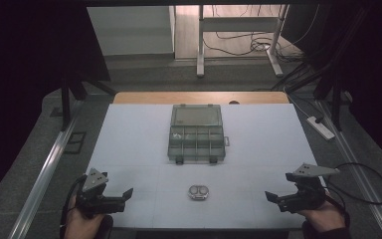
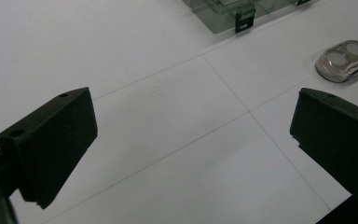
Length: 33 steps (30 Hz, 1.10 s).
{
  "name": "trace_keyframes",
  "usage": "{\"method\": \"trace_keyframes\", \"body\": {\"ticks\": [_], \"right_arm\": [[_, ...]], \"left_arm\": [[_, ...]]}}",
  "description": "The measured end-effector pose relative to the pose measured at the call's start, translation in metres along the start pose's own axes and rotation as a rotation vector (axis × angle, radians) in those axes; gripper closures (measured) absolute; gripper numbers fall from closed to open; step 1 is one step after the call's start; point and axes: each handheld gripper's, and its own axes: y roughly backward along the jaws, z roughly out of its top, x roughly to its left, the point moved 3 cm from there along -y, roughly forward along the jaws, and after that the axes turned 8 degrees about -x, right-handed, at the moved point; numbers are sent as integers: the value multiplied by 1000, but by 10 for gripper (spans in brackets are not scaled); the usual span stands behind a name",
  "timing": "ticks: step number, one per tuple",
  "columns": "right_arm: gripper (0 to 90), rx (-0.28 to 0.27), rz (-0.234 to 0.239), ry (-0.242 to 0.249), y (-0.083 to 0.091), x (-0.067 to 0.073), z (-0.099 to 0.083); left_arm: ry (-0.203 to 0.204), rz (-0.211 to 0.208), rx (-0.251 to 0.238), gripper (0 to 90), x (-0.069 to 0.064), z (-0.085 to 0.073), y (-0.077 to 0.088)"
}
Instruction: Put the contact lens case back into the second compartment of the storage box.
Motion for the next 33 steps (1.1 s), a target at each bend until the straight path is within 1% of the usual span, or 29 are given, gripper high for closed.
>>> {"method": "trace_keyframes", "body": {"ticks": [1,4,11,15,22,24,28,31,33], "right_arm": [[0,10,7,-1,-1,0,0],[0,13,8,20,-4,0,2],[0,3,13,29,-11,1,10],[0,13,21,38,-18,3,13],[0,22,33,55,-23,4,17],[0,23,46,62,-27,7,19],[0,23,89,55,-36,13,23],[0,46,98,81,-43,18,23],[0,51,107,85,-46,21,23]], "left_arm": [[1,0,1,6,0,0,0],[1,2,4,6,0,0,0],[2,1,5,6,0,0,-1],[1,1,8,6,0,0,-1],[5,3,12,6,0,0,-1],[3,4,13,6,0,0,-1],[4,4,14,5,0,0,-1],[6,4,13,5,1,0,-1],[5,4,15,5,0,0,-1]]}}
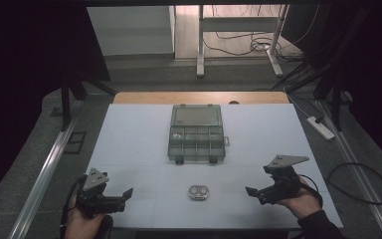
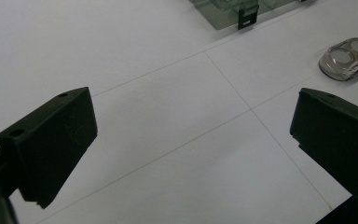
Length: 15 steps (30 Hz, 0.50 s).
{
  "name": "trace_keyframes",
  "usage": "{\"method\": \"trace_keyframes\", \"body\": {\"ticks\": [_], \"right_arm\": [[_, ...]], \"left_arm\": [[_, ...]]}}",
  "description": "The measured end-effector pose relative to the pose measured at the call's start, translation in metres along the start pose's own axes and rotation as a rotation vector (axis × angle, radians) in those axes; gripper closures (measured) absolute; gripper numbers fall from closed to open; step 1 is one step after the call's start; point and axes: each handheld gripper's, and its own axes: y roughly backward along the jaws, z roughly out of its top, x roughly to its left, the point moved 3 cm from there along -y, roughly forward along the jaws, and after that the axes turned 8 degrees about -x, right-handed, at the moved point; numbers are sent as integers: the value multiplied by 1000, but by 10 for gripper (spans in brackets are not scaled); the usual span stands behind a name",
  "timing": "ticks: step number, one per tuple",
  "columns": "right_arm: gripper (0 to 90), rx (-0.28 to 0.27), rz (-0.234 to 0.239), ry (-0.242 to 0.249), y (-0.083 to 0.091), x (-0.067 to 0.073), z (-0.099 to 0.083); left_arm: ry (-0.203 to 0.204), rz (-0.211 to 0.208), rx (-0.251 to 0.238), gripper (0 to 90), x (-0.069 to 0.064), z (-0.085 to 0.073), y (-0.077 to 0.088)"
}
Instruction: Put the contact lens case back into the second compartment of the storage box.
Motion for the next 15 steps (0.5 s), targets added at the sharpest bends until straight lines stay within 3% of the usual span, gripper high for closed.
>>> {"method": "trace_keyframes", "body": {"ticks": [8,15], "right_arm": [[0,25,25,22,-10,5,4],[0,39,81,30,-21,14,9]], "left_arm": [[0,0,3,5,0,0,0],[-4,0,6,6,0,0,-1]]}}
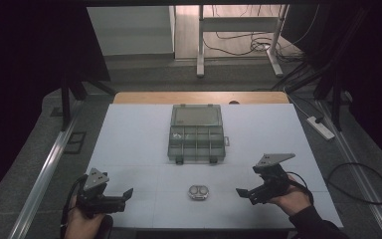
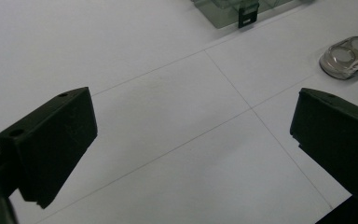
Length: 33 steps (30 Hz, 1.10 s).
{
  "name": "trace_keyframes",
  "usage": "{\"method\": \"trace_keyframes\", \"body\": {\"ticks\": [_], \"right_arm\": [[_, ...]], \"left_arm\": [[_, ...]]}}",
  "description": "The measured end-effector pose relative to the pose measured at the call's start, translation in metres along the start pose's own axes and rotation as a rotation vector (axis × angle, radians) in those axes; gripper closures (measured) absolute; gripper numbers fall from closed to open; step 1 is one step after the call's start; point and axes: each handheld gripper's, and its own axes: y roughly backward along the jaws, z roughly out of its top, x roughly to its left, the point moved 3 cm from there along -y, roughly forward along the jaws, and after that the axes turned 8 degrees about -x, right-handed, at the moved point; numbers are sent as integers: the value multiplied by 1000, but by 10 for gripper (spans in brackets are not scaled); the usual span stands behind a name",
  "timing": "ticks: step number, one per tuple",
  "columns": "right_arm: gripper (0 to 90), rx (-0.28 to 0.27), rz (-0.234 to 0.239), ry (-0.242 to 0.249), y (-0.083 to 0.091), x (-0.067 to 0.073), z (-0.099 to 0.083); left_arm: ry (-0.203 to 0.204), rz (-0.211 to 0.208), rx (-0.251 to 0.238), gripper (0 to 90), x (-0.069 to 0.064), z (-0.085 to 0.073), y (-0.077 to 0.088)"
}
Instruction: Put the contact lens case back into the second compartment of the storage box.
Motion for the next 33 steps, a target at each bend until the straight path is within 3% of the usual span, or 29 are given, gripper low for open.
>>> {"method": "trace_keyframes", "body": {"ticks": [16,33], "right_arm": [[0,45,49,20,-24,16,10],[0,72,86,82,-50,30,19]], "left_arm": [[-16,-6,16,7,-2,0,-2],[-23,-16,14,9,-2,0,-1]]}}
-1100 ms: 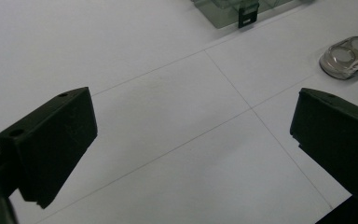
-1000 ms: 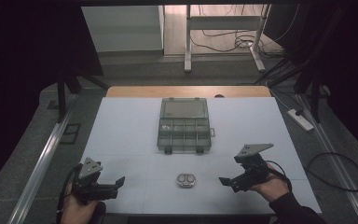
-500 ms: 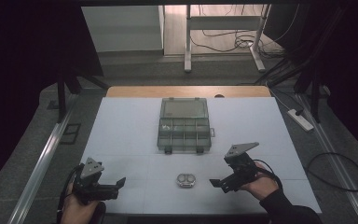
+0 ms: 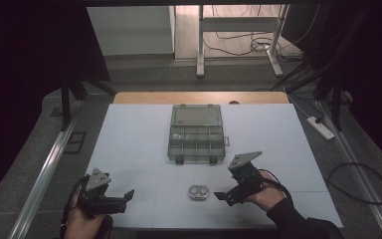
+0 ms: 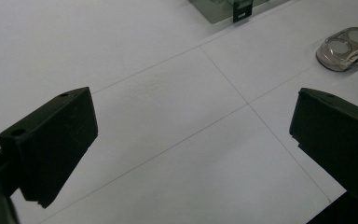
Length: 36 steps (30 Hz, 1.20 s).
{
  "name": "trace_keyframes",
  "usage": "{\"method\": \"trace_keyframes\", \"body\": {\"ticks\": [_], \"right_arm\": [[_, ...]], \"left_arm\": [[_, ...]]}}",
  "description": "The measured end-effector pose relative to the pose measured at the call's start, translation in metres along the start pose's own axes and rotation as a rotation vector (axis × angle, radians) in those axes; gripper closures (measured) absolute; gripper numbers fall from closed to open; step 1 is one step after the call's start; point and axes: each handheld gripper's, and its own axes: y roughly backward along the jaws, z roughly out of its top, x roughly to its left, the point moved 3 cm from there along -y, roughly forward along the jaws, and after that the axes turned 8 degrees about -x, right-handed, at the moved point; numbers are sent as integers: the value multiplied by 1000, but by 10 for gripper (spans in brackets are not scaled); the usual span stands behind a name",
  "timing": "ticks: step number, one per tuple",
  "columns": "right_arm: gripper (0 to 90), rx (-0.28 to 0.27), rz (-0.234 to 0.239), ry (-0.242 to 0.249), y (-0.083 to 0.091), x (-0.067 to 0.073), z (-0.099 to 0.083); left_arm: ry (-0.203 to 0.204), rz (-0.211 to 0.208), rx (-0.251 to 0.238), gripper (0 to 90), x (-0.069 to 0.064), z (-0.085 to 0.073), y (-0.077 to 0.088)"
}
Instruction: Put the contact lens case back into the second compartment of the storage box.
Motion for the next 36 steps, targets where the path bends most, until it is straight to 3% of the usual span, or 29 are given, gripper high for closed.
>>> {"method": "trace_keyframes", "body": {"ticks": [16,36], "right_arm": [[0,74,30,17,-30,13,12],[0,217,13,103,-75,23,15]], "left_arm": [[1,-2,-3,9,0,0,0],[10,-6,-6,9,1,0,1]]}}
